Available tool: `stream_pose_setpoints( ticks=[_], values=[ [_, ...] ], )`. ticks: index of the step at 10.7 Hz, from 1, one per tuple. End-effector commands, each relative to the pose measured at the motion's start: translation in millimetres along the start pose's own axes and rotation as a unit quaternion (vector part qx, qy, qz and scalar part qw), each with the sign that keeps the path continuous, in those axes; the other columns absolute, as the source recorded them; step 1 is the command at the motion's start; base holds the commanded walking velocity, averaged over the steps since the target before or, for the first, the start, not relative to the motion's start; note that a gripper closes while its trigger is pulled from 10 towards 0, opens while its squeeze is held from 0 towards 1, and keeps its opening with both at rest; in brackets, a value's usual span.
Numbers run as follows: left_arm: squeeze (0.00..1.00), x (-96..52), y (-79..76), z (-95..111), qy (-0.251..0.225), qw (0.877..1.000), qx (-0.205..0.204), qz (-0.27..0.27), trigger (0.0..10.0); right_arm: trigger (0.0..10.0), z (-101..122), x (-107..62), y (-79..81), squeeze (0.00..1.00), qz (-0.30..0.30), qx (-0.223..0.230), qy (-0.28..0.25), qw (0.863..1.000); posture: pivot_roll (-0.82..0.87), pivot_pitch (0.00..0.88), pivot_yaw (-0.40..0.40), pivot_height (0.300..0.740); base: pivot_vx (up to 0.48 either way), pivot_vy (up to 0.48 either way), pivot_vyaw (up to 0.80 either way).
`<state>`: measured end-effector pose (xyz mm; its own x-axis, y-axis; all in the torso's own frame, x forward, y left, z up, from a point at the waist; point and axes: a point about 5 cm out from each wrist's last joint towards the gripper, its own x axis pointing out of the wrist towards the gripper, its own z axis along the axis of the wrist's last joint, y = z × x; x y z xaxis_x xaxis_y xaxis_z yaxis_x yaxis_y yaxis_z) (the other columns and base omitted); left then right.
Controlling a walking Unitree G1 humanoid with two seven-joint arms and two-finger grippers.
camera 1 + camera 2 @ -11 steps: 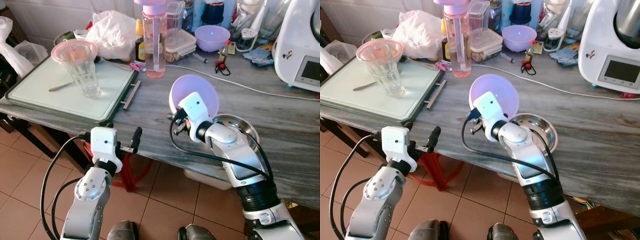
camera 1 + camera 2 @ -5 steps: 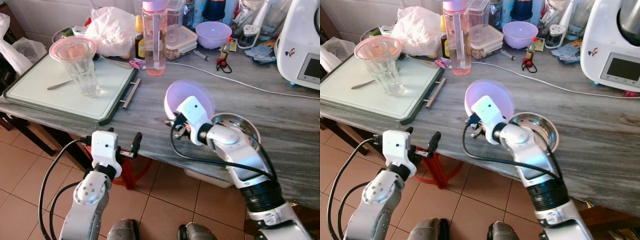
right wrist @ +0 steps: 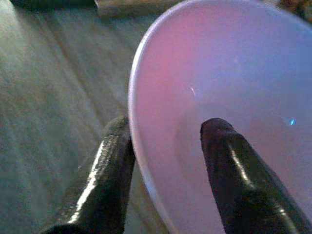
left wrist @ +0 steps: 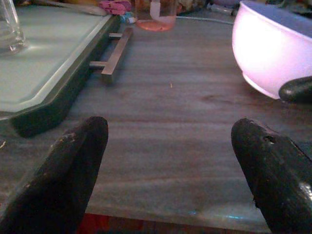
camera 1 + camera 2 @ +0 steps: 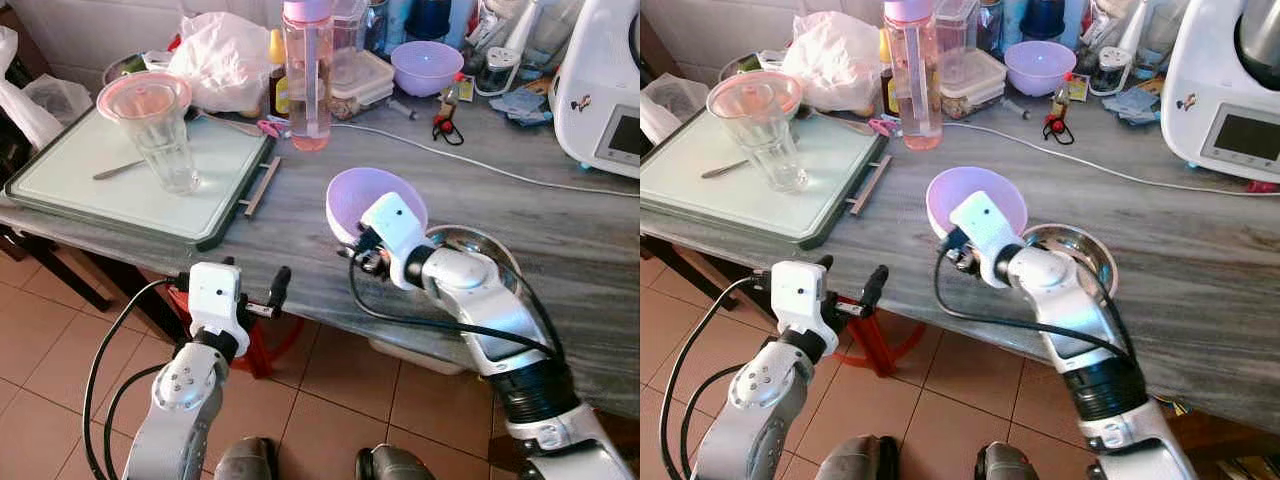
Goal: Setting the table
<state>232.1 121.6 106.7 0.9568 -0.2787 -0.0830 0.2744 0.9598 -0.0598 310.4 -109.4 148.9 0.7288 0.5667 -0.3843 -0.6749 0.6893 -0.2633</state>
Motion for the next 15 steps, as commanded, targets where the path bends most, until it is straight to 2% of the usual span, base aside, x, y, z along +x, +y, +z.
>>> stream_pose_setpoints(
  ticks=[1, 3, 4, 11, 12, 13, 15],
  values=[
    [0.00, -2.5, 1.5, 0.3, 0.004, 1.000, 0.001, -0.002, 10.0, 10.0, 0.9, 0.5, 1.9, 1.00, 0.006, -0.011, 0.009, 1.000, 0.03, 0.139, 0.045, 0.740, 0.000, 0.000, 0.00],
    [0.00, -1.8, 1.1, 0.7, 0.004, 1.000, 0.000, -0.003, 10.0, 10.0, 1.2, -1.2, -5.0, 1.00, -0.006, -0.025, 0.019, 0.999, 0.03, 0.141, 0.041, 0.740, 0.000, 0.000, 0.00],
    [0.00, -1.3, 1.3, 0.2, 0.005, 1.000, -0.001, -0.001, 10.0, 10.0, 11.4, -3.2, -10.8, 1.00, -0.018, -0.028, -0.004, 0.999, 0.03, 0.137, 0.041, 0.740, 0.000, 0.000, 0.00],
    [0.00, 4.9, 9.5, -0.5, 0.007, 1.000, 0.015, 0.007, 10.0, 10.0, 55.6, -10.0, -16.4, 1.00, -0.042, -0.022, -0.077, 0.996, 0.02, 0.102, 0.041, 0.740, 0.000, 0.000, 0.00],
    [0.00, 2.7, 13.0, 0.5, 0.005, 1.000, 0.020, 0.020, 10.0, 10.0, 60.5, -13.7, -18.6, 1.00, -0.078, -0.007, -0.099, 0.992, 0.02, 0.113, 0.045, 0.740, 0.000, 0.000, 0.00],
    [0.00, -1.1, 17.2, 0.6, 0.003, 0.999, 0.023, 0.034, 10.0, 10.0, 57.9, -25.9, -29.3, 1.00, -0.183, 0.017, -0.122, 0.975, 0.02, 0.123, 0.053, 0.740, 0.000, 0.000, 0.00],
    [0.00, -0.9, 16.6, 1.7, 0.002, 0.999, 0.024, 0.028, 10.0, 10.0, 47.0, -43.8, -33.7, 1.00, -0.264, 0.038, -0.134, 0.954, 0.01, 0.134, 0.065, 0.740, 0.000, 0.000, 0.00]
  ],
)
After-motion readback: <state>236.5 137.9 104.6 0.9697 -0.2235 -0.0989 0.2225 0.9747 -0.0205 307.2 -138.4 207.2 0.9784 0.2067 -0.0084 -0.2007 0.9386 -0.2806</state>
